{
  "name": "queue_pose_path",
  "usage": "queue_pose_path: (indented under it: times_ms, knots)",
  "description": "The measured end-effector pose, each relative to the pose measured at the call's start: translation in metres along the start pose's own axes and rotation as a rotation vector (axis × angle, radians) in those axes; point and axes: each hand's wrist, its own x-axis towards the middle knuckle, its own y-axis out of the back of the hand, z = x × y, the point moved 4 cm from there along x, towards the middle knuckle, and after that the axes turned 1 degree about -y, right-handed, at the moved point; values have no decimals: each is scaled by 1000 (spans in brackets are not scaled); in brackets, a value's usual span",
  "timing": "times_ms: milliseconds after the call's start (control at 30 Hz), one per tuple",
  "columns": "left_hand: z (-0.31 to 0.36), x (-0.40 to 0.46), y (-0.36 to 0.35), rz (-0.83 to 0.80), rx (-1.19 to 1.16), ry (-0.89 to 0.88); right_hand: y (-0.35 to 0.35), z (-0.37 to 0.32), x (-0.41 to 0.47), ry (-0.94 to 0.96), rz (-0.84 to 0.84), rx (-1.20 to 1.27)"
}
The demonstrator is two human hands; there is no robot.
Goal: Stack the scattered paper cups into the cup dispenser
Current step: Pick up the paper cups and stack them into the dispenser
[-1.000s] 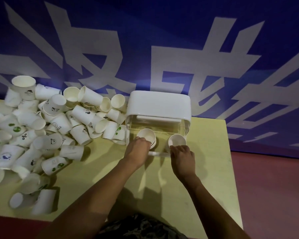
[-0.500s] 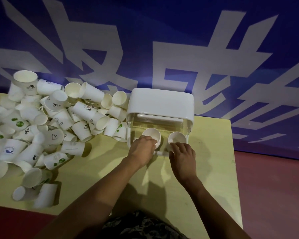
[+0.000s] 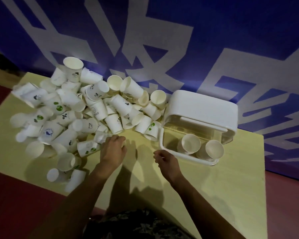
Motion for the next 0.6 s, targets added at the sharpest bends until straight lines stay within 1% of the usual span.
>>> queue_pose_path:
  times_ms: [33, 100, 200, 433, 600]
  knots:
    - [-17, 3, 0, -16, 39, 26, -10, 2, 4, -117, -19, 143]
    - [-46, 8, 0, -47, 87, 54, -27, 2, 13, -285, -35, 412]
    - [-75, 18, -3, -70, 101, 15, -45, -3, 30, -428, -1, 636]
    - [-103, 43, -18, -189, 74, -73, -72, -18, 73, -542, 108, 888]
    - [-99, 56, -28, -294, 93, -144, -79, -18, 97, -628, 271, 1065]
